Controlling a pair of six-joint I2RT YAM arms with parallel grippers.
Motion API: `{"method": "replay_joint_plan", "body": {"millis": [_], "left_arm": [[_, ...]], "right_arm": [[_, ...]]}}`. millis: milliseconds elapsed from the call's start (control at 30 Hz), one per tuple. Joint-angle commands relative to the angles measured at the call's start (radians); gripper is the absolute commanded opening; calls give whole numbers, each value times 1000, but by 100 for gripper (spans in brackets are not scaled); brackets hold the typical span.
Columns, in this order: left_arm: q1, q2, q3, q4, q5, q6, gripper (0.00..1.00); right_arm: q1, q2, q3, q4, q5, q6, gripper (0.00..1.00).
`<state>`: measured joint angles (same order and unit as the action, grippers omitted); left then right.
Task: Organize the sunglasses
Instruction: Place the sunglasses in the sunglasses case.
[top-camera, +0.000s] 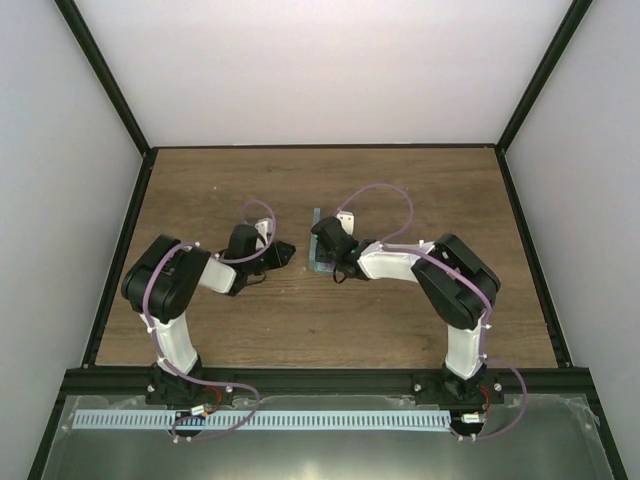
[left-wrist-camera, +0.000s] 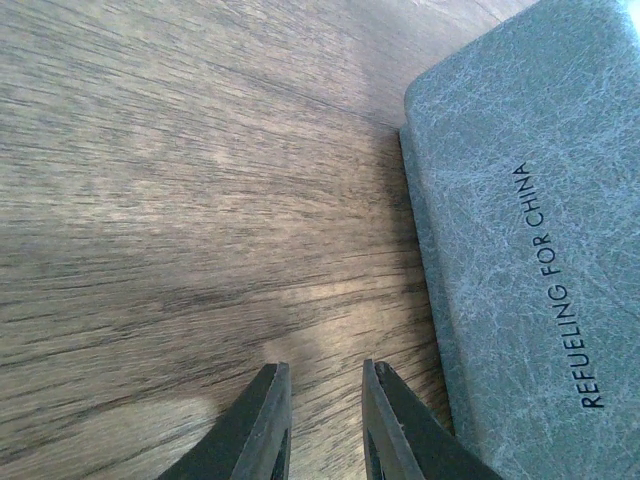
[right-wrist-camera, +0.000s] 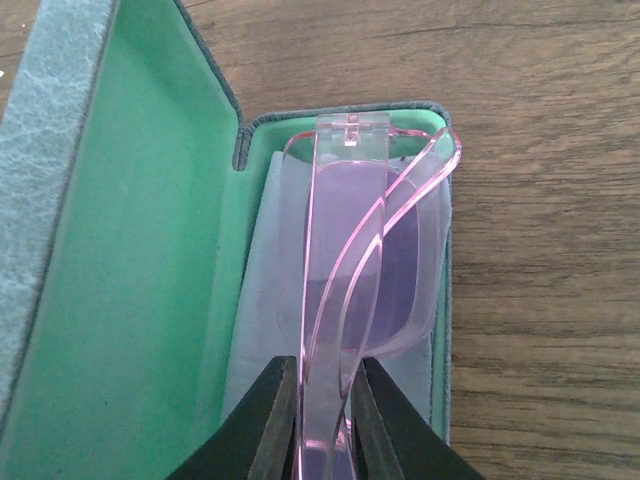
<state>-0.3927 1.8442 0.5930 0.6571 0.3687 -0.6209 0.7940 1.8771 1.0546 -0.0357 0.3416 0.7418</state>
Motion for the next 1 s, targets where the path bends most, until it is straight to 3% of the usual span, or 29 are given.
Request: {"method": "replay_joint_plan", "body": {"millis": [0, 567, 667, 767, 967], "left_arm": [[5, 7, -36, -87, -27, 6, 24], [5, 17, -27, -94, -8, 13, 24], [4, 20, -26, -93, -5, 14, 23], [5, 18, -24, -95, 1, 13, 23], [5, 16, -24, -96, 1, 13, 23]], "right_arm": [[8, 19, 54, -18, 42, 33, 8], [8, 74, 80, 0, 0, 30, 13], [8, 75, 84, -2, -6, 23, 18], [8, 67, 80, -5, -1, 25, 29], [11, 23, 53, -8, 8, 27, 35]]}}
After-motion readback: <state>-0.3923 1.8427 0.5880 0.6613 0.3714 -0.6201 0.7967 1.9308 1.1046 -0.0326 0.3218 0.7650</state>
